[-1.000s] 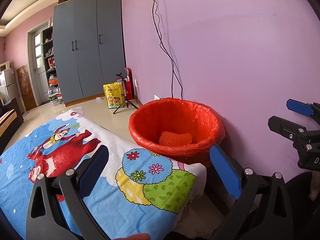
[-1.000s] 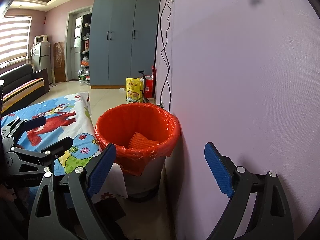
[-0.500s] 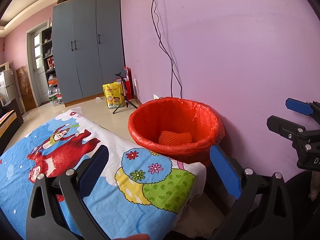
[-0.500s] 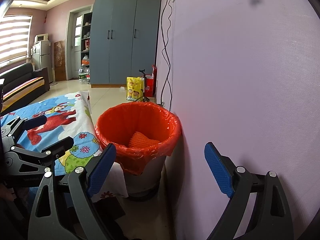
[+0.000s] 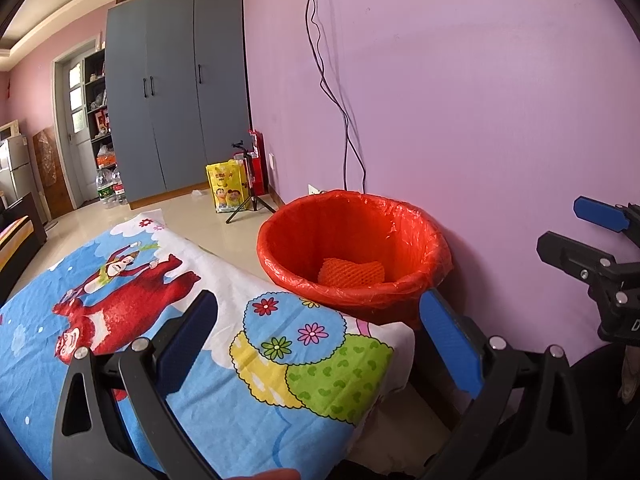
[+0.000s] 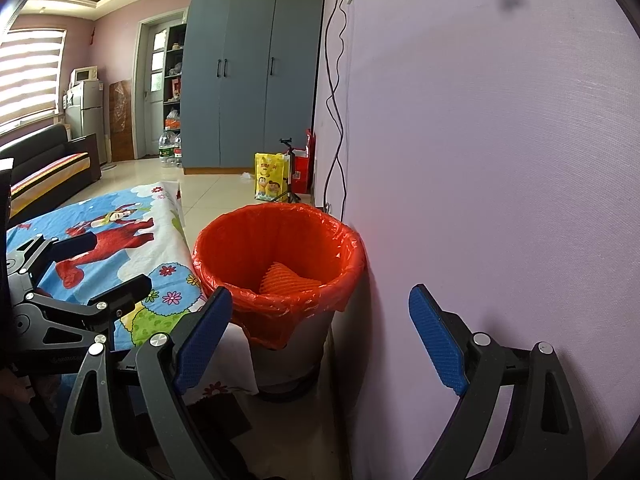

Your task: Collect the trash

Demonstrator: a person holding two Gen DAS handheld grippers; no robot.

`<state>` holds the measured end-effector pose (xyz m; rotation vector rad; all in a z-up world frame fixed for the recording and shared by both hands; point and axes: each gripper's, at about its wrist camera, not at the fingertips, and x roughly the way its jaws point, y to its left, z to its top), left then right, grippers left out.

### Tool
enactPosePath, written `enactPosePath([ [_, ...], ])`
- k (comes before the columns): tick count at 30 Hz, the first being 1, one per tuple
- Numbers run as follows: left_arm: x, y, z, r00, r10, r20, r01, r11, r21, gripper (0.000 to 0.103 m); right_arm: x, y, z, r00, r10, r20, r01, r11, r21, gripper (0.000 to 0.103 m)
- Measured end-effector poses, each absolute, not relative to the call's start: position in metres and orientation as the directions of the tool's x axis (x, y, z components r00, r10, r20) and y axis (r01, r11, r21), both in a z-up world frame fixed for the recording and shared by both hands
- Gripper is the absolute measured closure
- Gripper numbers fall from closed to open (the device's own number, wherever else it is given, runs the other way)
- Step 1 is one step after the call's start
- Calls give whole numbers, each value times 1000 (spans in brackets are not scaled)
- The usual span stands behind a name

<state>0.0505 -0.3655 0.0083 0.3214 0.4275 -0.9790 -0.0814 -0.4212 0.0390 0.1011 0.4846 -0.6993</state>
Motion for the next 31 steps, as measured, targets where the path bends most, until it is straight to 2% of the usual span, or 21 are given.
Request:
enactPosePath([
  [12, 51, -365, 9, 546, -691, -475, 809, 582, 83, 5, -80, -420, 36, 666, -583, -465, 629, 774, -70, 19],
  [21, 54, -365, 3, 495, -702, -513, 834, 549, 54, 5, -81, -420, 36, 666, -585, -463, 629, 774, -72, 19],
  [31, 52, -365, 3, 510, -705, -492, 829, 556, 62, 5, -81, -420, 36, 668, -583, -463, 628, 775, -70, 19],
])
